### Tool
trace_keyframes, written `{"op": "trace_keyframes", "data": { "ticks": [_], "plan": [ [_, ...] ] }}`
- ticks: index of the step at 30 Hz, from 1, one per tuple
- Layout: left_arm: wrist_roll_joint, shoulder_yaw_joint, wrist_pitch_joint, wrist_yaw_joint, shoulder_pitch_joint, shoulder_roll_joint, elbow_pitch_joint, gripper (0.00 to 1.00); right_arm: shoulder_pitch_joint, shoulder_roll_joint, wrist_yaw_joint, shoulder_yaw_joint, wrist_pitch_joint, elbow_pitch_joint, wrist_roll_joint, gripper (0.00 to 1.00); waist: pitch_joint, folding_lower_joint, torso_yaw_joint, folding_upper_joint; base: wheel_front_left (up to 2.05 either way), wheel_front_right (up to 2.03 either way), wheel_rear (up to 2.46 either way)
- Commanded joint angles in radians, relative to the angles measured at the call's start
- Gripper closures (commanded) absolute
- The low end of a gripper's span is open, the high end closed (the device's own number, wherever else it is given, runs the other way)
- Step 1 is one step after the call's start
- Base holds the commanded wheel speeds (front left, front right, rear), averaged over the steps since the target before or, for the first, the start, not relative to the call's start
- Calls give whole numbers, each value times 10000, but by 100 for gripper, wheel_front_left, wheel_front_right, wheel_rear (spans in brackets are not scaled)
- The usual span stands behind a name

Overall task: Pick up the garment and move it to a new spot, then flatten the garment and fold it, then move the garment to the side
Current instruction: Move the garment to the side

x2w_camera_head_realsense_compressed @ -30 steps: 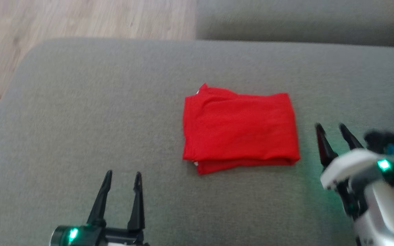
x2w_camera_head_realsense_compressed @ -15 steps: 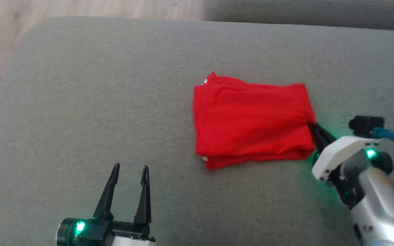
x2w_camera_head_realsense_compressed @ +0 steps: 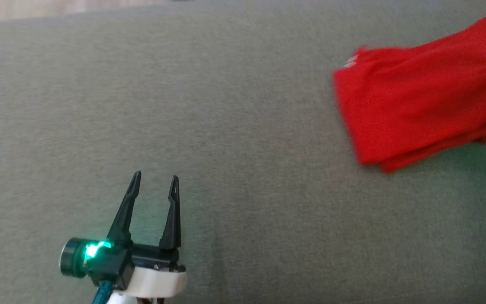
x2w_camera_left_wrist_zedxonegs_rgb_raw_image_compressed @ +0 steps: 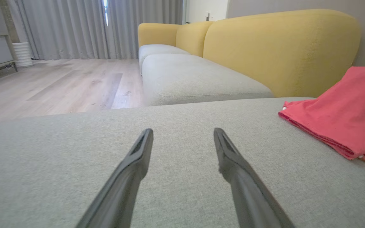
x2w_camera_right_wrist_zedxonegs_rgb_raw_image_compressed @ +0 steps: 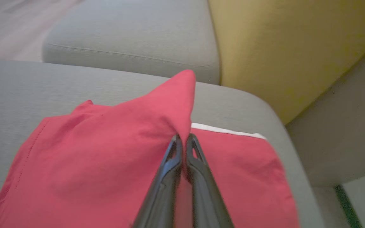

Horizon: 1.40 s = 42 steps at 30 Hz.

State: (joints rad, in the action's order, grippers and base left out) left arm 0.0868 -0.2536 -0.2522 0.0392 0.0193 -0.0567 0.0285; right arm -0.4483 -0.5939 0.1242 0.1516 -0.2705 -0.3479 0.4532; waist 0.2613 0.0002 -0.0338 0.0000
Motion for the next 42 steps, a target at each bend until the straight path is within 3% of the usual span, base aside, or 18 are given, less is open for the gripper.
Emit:
{"op": "trace_keyframes", "data": {
  "ticks": [1, 6, 7, 8, 12, 22, 25, 27, 32, 36, 42],
  "plan": [
    [-94, 386, -95, -43, -272, 50, -307, 0, -236, -591, 65, -203, -122, 517, -101, 100, 457, -2, -439, 0, 0, 0, 0],
    [-252, 420, -95, -229, -565, 50, -264, 0, -293, -1736, 65, -1154, -500, 915, -363, 100, 835, -2, -686, 0, 0, 0, 0],
    [-278, 417, -95, -259, -605, 50, -247, 0, -312, -1860, 65, -1349, -552, 934, -528, 96, 871, -2, -707, 0, 0, 0, 0],
    [-299, 414, -95, -287, -636, 50, -225, 0, -311, -1922, 65, -1488, -595, 968, -714, 0, 889, -2, -719, 0, 0, 0, 0],
    [-328, 377, -95, -377, -735, 52, -93, 0, -188, -1532, 65, -1838, -229, 1205, -1583, 0, 728, -2, -629, 0, 0, 0, 0],
    [-55, 297, -95, -212, -173, 61, 238, 0, 2151, 2125, 65, -1012, 593, 1449, -2043, 0, -1093, -2, 173, 0, 0, 0, 0],
    [134, 255, -95, -105, 112, 62, 307, 0, 2751, 2971, 65, -544, 1404, 1038, -1829, 0, -1678, -2, 484, 0, 0, 0, 0],
    [293, 244, -95, 33, 460, 62, 392, 0, 3255, 3680, 65, -75, 2545, 585, -1686, 0, -2190, -2, 747, 0, 0, 0, 0],
    [426, 310, -95, 188, 1014, 63, 430, 0, 4051, 4576, 65, 128, 5004, 107, -2038, 0, -2859, -2, 1160, 0, 0, 0, 0],
    [420, 410, -95, 259, 1284, 63, 308, 0, 4534, 4923, 65, -173, 5303, 422, -2630, 0, -3108, -2, 1300, 0, 0, 0, 0],
    [157, 622, -95, 307, 1717, 63, -19, 0, 5925, 5386, 65, -1050, 5319, 2561, -3509, 0, -3392, -2, 1298, 0, 0, 0, 0]
  ]
}}
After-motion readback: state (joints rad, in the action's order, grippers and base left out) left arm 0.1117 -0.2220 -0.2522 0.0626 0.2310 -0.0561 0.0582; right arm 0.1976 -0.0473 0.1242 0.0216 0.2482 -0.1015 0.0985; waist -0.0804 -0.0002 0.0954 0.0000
